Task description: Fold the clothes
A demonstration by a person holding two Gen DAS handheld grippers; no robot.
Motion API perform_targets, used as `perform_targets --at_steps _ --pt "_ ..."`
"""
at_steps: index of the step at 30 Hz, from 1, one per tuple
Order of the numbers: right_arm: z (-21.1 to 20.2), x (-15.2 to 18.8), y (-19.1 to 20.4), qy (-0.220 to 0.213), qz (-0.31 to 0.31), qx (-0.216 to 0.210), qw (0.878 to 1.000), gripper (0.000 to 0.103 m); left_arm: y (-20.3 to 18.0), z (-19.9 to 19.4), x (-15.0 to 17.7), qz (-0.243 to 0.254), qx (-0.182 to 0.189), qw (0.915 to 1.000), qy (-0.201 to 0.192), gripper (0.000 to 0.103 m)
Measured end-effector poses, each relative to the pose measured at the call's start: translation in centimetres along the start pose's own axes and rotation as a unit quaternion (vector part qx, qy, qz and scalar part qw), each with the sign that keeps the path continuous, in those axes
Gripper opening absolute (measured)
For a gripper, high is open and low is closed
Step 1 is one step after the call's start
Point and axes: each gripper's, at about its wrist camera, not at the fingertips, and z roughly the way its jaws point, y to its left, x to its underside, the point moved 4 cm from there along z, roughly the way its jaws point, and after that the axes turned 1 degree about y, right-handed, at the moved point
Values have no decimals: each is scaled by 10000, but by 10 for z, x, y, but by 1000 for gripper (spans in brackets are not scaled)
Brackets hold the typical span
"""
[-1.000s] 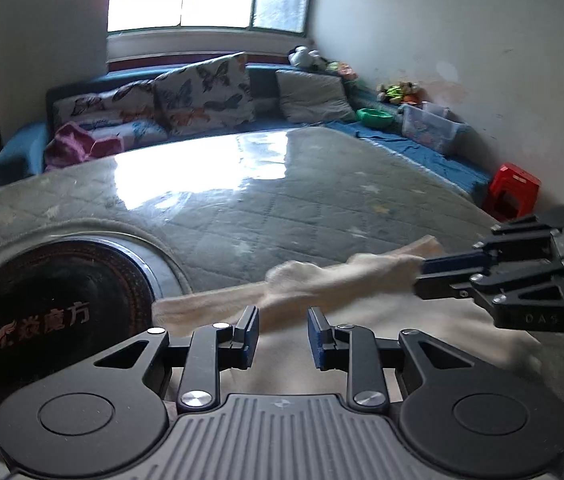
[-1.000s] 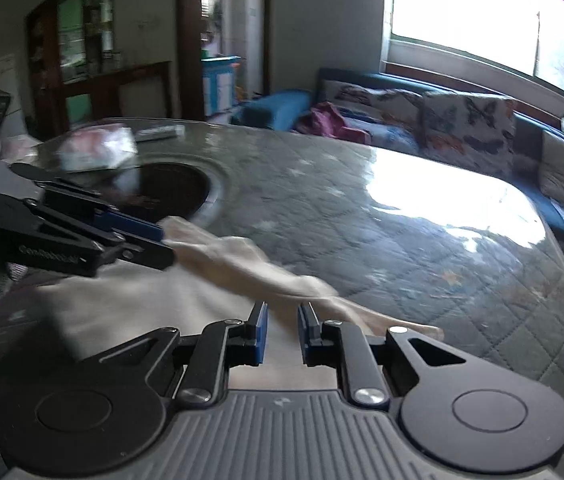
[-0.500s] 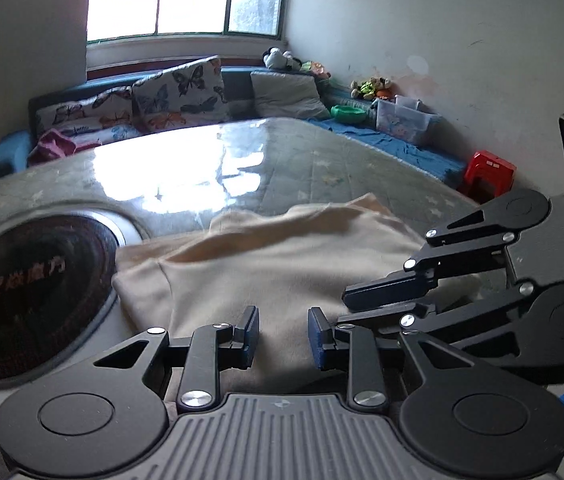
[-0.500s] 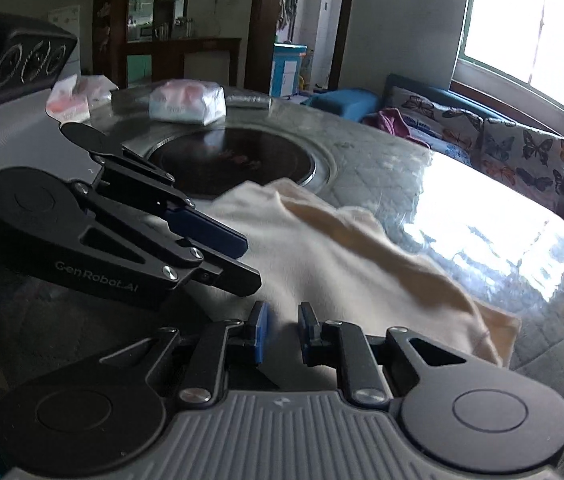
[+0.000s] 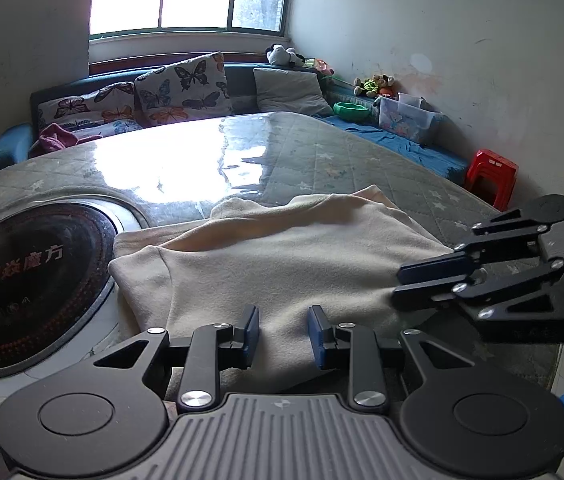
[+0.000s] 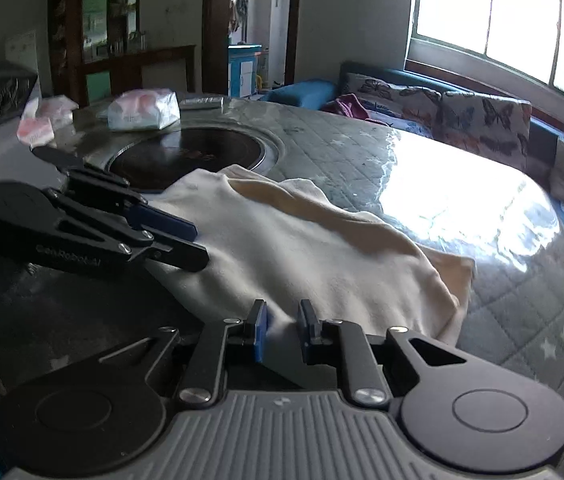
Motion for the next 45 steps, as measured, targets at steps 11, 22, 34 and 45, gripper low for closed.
perform_targets --at_steps 11,22,34,45 --pt "-16 16 -31 30 373 322 9988 15 -1 2 1 11 8 10000 20 30" --pt "-13 4 -29 32 113 281 9995 15 2 0 -3 20 40 10000 14 30" --pt "19 -5 -18 75 -121 98 9999 15 17 6 -4 -184 -48 9998 55 30" --pt "2 8 -9 333 -460 -2 9984 16 8 -8 7 -385 265 9988 142 29"
